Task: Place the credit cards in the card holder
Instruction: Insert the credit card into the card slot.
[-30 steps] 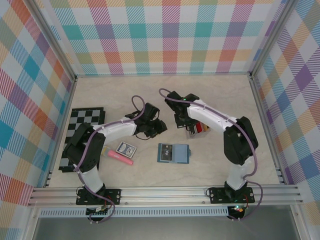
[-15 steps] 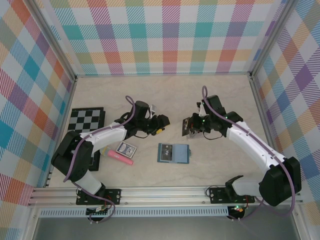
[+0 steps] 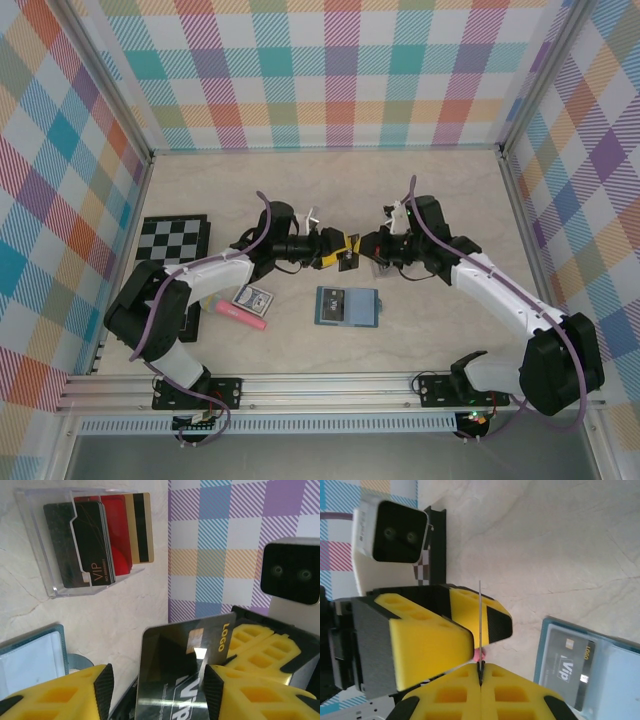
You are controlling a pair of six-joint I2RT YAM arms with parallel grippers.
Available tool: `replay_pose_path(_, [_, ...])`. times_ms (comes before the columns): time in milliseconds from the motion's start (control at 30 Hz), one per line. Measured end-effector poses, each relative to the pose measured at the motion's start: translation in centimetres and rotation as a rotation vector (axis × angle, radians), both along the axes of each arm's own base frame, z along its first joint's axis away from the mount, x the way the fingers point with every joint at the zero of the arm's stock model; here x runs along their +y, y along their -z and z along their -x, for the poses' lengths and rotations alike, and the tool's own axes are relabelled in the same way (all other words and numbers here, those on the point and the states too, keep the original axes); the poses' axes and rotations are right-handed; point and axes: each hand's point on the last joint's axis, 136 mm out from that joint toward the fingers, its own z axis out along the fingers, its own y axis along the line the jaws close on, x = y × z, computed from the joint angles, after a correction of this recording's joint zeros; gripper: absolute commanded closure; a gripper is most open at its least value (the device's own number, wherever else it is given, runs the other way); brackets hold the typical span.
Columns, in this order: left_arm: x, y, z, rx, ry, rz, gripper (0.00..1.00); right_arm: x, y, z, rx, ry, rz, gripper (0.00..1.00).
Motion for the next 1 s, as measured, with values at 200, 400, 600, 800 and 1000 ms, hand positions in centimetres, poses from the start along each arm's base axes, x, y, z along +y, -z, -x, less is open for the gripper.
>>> replay_pose_path(200, [-0.1,-0.2,0.2,-0.011,0.012,0.015,0.72,-0.5,0.0,-0.6,0.011,0.032,-0.016,0.93])
replay_pose_path(400, [0.1,-0.3,0.3,-0.022,0.009,0.011,0.89,-0.7,0.3,-0.7,0.02,0.042,-0.018,0.91])
replay_pose_path(600, [0.3,-1.1,0.4,-0.04,0.006,0.017,1.0,-1.1,1.4,-0.6,0.058,0.055,0.006,0.77])
replay_pose_path(800, [1.3,1.1,1.0,-0.016,-0.022,-0.051,1.0,-2.7,4.0,0.4,0.114,0.086,0.131,0.46])
replay_pose_path(1000, [2.9,6.3,4.0,0.037,-0.045,-0.228,1.0,-4.4,8.6,3.4,0.191,0.081,0.4,0.33])
